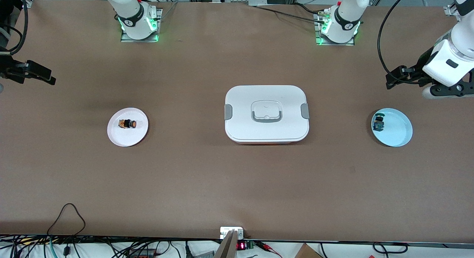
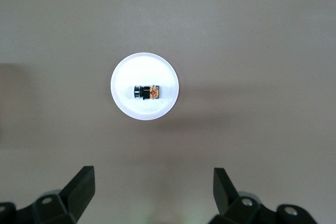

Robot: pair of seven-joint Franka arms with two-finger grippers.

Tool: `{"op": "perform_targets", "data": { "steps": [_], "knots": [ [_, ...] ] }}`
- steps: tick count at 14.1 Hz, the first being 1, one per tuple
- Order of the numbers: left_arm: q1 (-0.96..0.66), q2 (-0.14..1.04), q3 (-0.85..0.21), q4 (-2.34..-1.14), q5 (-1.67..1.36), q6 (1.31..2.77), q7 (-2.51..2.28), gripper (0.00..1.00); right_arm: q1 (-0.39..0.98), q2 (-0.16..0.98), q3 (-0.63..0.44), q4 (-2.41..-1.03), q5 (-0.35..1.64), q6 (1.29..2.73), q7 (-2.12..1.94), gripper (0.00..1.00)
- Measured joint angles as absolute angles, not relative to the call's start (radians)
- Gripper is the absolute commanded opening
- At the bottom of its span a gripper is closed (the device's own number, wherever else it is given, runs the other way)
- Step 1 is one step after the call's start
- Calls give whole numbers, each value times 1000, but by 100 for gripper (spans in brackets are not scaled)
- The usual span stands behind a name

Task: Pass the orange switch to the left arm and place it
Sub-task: 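Reach the right gripper toward the orange switch on the white plate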

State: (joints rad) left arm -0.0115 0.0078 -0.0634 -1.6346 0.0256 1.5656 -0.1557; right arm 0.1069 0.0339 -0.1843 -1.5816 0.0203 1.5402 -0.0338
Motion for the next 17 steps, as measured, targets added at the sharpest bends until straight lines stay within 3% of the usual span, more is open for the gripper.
{"op": "perform_targets", "data": {
  "steps": [9, 17],
  "knots": [
    [-12, 8, -63, -1634, 26, 1566, -156, 100, 107, 49, -182, -1583, 20, 1541, -35, 100],
    [-12, 8, -64, -1633, 26, 1565, -156, 100, 141, 177, -179, -1597, 19, 1662, -38, 100]
  ]
}}
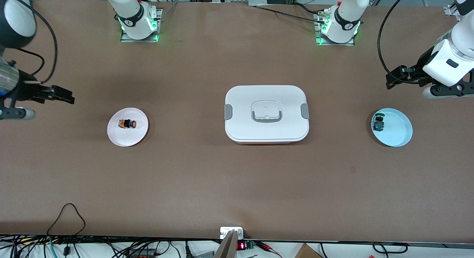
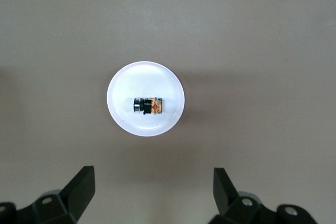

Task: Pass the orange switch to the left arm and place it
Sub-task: 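Reach the right gripper toward the orange switch on the white plate, then lower the right gripper over the orange switch and close on it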

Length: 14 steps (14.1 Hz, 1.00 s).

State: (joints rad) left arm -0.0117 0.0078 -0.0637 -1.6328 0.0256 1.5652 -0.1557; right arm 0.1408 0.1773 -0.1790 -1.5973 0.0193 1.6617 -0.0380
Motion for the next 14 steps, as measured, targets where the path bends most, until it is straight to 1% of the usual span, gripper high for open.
{"op": "perform_targets", "data": {
  "steps": [3, 5, 7, 11, 14],
  "knots": [
    [-12, 8, -64, -1633, 26, 1565, -156, 100, 150, 234, -179, -1648, 19, 1760, -38, 100],
    [-12, 8, -64, -1633, 26, 1565, -156, 100, 163, 252, -179, -1700, 19, 1806, -19, 100],
    [-12, 8, -64, -1633, 26, 1565, -156, 100, 174, 256, -179, -1772, 19, 1859, 32, 100],
    [-12, 8, -64, -1632, 26, 1564, -156, 100, 177, 257, -179, -1948, 20, 2046, 54, 100],
    [-12, 8, -64, -1632, 26, 1564, -156, 100, 177, 258, -179, -2055, 21, 2166, 60, 100]
  ]
}}
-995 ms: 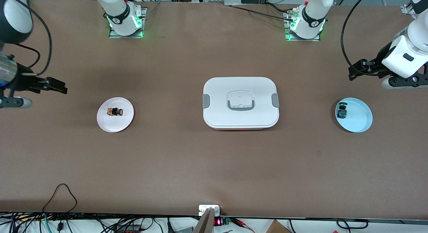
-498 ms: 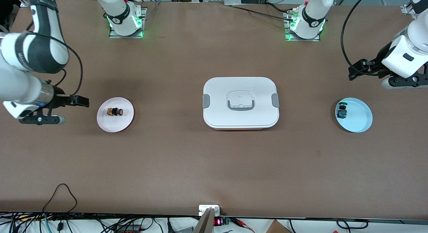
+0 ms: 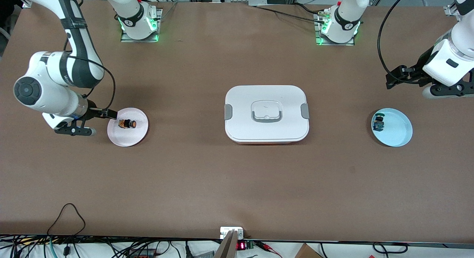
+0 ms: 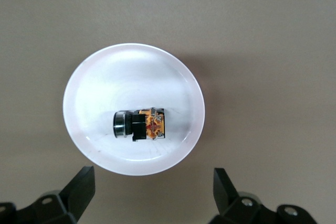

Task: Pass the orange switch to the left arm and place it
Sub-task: 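Lower the right gripper over the orange switch and close on it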

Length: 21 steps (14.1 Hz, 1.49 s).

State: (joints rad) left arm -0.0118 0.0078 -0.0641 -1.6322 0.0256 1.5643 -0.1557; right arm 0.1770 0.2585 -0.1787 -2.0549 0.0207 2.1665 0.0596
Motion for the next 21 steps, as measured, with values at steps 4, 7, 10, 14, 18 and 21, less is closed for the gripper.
{"op": "perform_targets", "data": {
  "steps": [4, 7, 10, 14, 18, 21],
  "knots": [
    [-12, 8, -64, -1632, 26, 1564, -156, 100, 187, 262, -178, -2162, 21, 2318, 61, 100],
    [-12, 8, -64, -1632, 26, 1564, -156, 100, 197, 282, -174, -2197, 21, 2395, 62, 100],
    [-12, 8, -64, -1632, 26, 1564, -156, 100, 207, 318, -170, -2201, 21, 2430, 61, 100],
    [-12, 8, -65, -1632, 26, 1564, -156, 100, 218, 360, -163, -2201, 21, 2473, 61, 100],
    [-12, 8, -64, -1632, 26, 1564, -156, 100, 219, 392, -158, -2201, 21, 2497, 51, 100],
    [-11, 8, -61, -1630, 26, 1564, -156, 100, 219, 408, -158, -2201, 34, 2513, 47, 100]
  ]
}}
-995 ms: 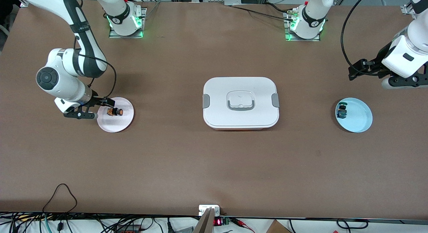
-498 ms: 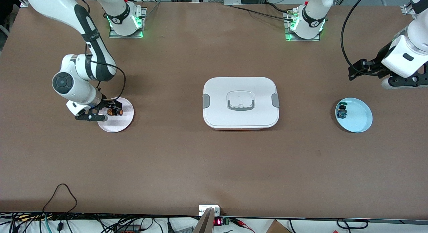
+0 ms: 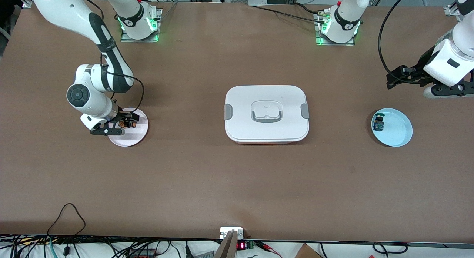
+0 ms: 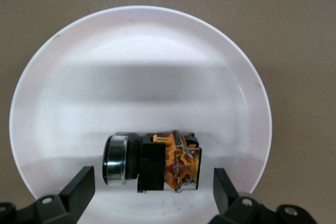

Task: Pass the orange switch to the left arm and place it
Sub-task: 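Lower the right gripper over the orange switch and close on it, then lift the orange switch with the right gripper while the left gripper approaches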

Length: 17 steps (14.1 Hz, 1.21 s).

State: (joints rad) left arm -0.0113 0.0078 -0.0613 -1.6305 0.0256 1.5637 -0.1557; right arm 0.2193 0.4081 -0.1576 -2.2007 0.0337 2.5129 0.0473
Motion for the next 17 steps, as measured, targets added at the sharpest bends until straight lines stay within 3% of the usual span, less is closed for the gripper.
{"op": "perform_targets", "data": {
  "steps": [4, 13, 14, 16, 17],
  "knots": [
    [-12, 8, -63, -1629, 26, 1564, -156, 100, 219, 429, -158, -2199, 148, 2534, -38, 100],
    [-13, 8, -67, -1627, 26, 1564, -156, 100, 215, 439, -158, -2186, 154, 2536, -84, 99],
    [-14, 8, -68, -1625, 26, 1564, -156, 100, 214, 440, -158, -2184, 154, 2536, -87, 93],
    [-15, 8, -69, -1624, 26, 1564, -156, 100, 214, 444, -158, -2181, 154, 2536, -89, 34],
    [-16, 8, -70, -1623, 26, 1564, -156, 100, 214, 447, -158, -2179, 154, 2536, -90, 11]
  ]
}}
